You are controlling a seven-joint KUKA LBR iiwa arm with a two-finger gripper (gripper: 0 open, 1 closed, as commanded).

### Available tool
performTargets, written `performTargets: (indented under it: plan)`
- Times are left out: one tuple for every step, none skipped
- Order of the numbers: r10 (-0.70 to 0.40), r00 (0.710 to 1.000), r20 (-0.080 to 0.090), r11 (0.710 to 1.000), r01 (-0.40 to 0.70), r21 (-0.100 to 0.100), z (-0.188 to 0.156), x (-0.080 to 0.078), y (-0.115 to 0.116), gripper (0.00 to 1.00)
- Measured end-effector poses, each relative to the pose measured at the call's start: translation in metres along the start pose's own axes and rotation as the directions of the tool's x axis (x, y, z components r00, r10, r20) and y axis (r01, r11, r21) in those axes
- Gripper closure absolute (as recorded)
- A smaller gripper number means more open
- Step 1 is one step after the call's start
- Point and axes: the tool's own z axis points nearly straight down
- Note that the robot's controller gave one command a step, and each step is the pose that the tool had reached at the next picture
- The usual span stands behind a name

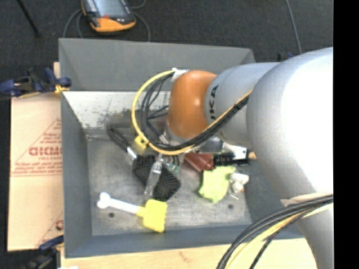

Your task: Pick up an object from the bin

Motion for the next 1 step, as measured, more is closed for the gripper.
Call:
performTargets:
  plan:
    - [0.019,1.000,0.002,1.000,-0.019,-0.010,0.0147,-0.0085,-0.0174,1.00]
